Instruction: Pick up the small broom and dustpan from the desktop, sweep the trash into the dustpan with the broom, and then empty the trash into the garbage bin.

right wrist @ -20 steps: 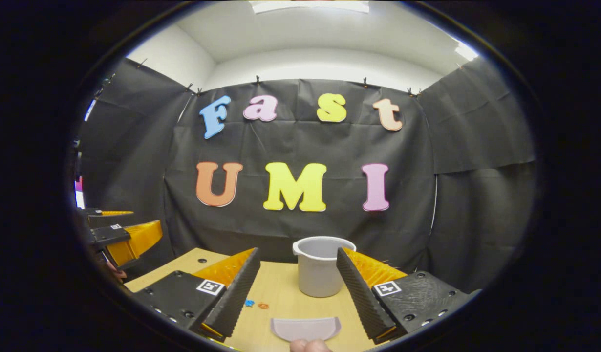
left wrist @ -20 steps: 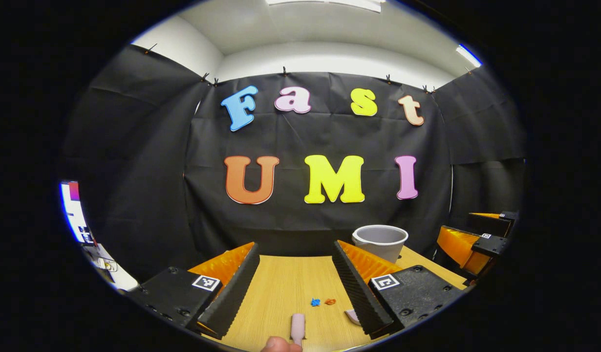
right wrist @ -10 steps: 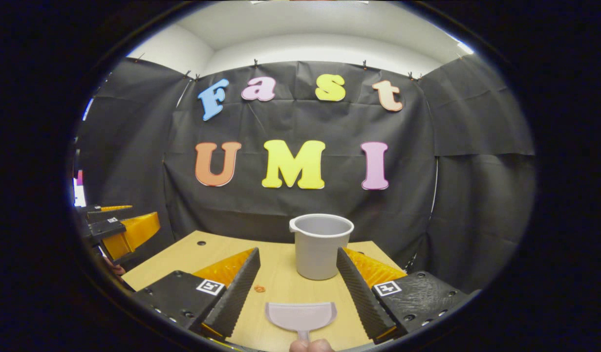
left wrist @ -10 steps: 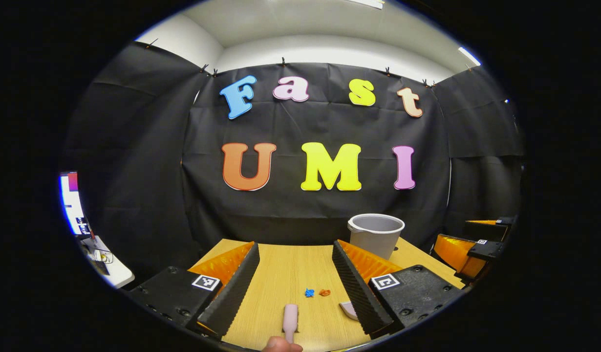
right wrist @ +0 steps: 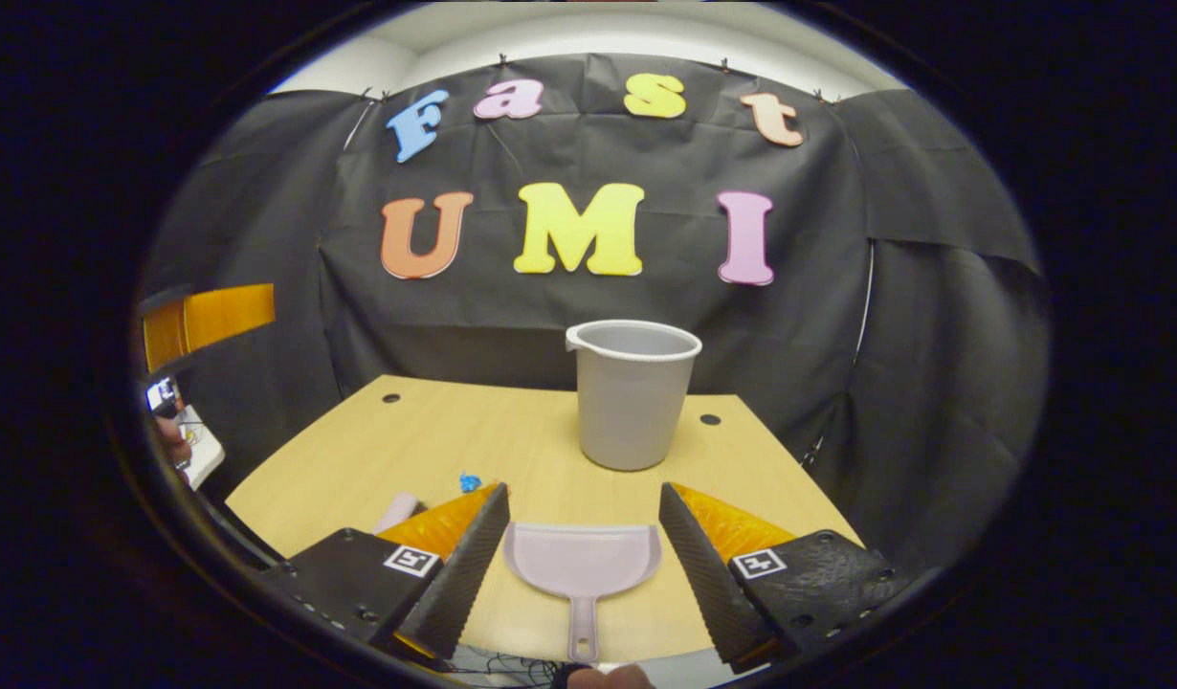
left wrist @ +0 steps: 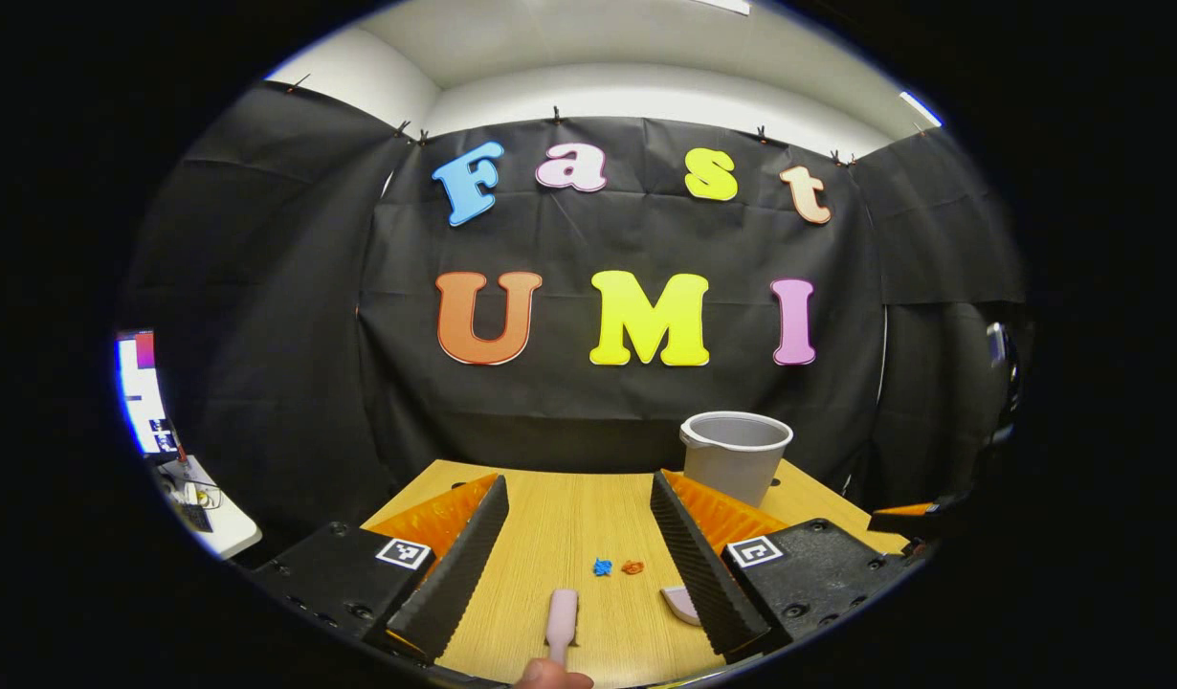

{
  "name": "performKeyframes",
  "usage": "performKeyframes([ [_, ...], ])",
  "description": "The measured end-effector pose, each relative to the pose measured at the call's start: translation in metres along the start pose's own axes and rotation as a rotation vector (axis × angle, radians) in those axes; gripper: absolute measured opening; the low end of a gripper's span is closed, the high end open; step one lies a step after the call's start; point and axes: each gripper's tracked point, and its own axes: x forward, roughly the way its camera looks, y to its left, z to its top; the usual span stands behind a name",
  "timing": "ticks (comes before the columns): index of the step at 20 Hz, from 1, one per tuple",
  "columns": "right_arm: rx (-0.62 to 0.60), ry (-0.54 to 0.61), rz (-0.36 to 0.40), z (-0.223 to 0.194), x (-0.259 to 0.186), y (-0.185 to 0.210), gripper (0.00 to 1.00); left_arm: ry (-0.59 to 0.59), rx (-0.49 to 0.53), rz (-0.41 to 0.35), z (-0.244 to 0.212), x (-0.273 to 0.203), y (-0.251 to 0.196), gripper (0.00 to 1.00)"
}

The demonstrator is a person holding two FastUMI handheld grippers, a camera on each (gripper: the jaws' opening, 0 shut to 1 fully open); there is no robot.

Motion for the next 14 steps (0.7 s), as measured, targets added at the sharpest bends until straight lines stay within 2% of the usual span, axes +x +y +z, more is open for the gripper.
performKeyframes([
  [1, -0.013, 0.031, -0.002, -0.017, 0.006, -0.003, 0.95, -0.001, 0.002, 0.004, 0.0, 0.001, 0.001, 1.0],
  [2, -0.016, 0.059, 0.004, -0.03, 0.011, -0.004, 0.95, 0.003, 0.003, 0.007, -0.001, 0.001, 0.0, 0.96],
  [6, -0.018, 0.201, 0.031, -0.089, 0.029, -0.004, 0.95, -0.002, 0.022, 0.016, -0.002, 0.004, 0.004, 1.0],
  [7, -0.02, 0.23, 0.035, -0.101, 0.035, -0.005, 0.92, -0.004, 0.022, 0.021, -0.001, 0.004, 0.006, 0.96],
  [8, -0.024, 0.276, 0.037, -0.119, 0.043, -0.005, 0.98, -0.001, 0.02, 0.026, -0.002, 0.005, 0.007, 0.96],
  [10, -0.027, 0.345, 0.038, -0.149, 0.05, -0.004, 0.95, 0.001, 0.036, 0.042, -0.002, 0.004, 0.015, 0.96],
  [14, -0.036, 0.41, 0.034, -0.173, 0.063, -0.005, 0.95, 0.009, 0.037, 0.065, -0.004, 0.004, 0.024, 0.96],
])
